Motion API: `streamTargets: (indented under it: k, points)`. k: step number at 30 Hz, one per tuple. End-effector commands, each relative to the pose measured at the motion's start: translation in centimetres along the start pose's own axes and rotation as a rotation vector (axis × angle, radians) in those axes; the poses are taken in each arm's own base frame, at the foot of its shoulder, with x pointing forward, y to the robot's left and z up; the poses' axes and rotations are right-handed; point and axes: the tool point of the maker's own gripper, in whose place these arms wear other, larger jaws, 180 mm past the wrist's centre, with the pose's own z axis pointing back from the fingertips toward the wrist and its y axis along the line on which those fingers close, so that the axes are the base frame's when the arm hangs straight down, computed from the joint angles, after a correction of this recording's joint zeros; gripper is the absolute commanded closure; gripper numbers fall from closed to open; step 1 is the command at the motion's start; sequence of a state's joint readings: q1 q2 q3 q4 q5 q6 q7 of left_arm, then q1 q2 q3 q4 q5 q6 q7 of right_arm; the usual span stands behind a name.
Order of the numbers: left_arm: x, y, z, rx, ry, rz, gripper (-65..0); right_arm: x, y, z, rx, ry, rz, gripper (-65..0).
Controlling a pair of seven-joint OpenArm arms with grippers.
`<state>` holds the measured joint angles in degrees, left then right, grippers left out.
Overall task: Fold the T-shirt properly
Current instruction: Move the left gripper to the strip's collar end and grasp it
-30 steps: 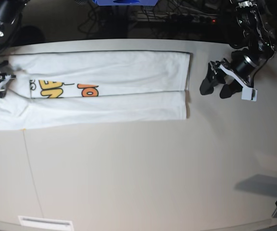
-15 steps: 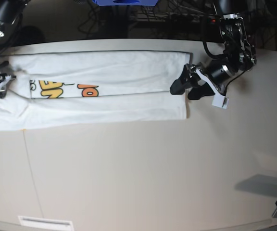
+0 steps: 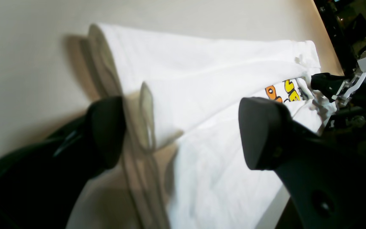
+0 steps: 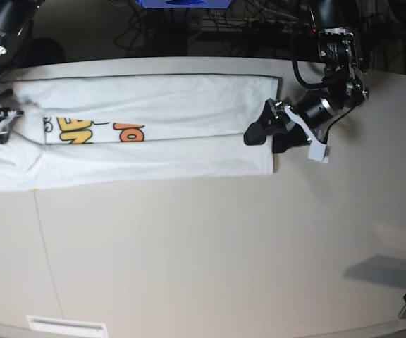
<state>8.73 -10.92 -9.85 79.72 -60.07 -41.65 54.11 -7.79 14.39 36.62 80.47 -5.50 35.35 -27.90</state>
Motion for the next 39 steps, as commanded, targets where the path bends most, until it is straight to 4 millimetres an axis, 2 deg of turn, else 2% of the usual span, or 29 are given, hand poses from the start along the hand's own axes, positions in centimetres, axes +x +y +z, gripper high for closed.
streamTargets:
  k: [1,4,11,13,19,20,23,29,33,36,39]
  points:
    - [-3.3,0.6,-0.1,0.038,0.117,0.029,-53.2,-2.3,0.1,0.1,0.006,0.111,0.039,-20.9]
    - [-3.4,0.4,-0.3,0.032,0.122,0.028,-51.9,-2.4,0.1,0.1,0.006,0.113,0.040,-20.9]
    - [-3.5,0.4,-0.3,0.031,0.124,0.029,-27.4,-2.4,0.0,0.1,0.005,0.113,0.039,-20.9]
    - [-3.5,0.4,-0.3,0.031,0.124,0.029,-24.9,-2.4,0.0,0.1,0.005,0.113,0.039,-20.9]
    - [-3.2,0.7,-0.1,0.039,0.116,0.030,-22.7,-2.3,0.0,0.1,0.004,0.112,0.039,-20.9]
    - [-3.2,0.6,-0.1,0.038,0.115,0.027,-19.3,-2.3,0.0,0.1,0.004,0.112,0.039,-20.9]
    - [-3.1,0.6,-0.1,0.039,0.112,0.026,0.0,-2.3,0.0,0.1,0.004,0.112,0.039,-20.9]
    - [-1.8,0.5,0.0,0.038,0.095,-0.007,0.0,-2.3,0.0,0.1,0.004,0.112,0.039,-20.9]
    - [1.4,0.1,1.9,0.070,0.016,-0.088,0.0,-2.3,0.0,0.1,0.004,0.112,0.039,-20.9]
    - [3.7,-1.9,2.6,0.056,-0.030,-0.180,0.0,-2.3,0.0,0.1,0.004,0.112,0.039,-20.9]
    - [4.1,-3.9,2.2,0.035,0.014,-0.241,0.0,-2.2,0.1,0.1,0.005,0.109,0.042,-20.9]
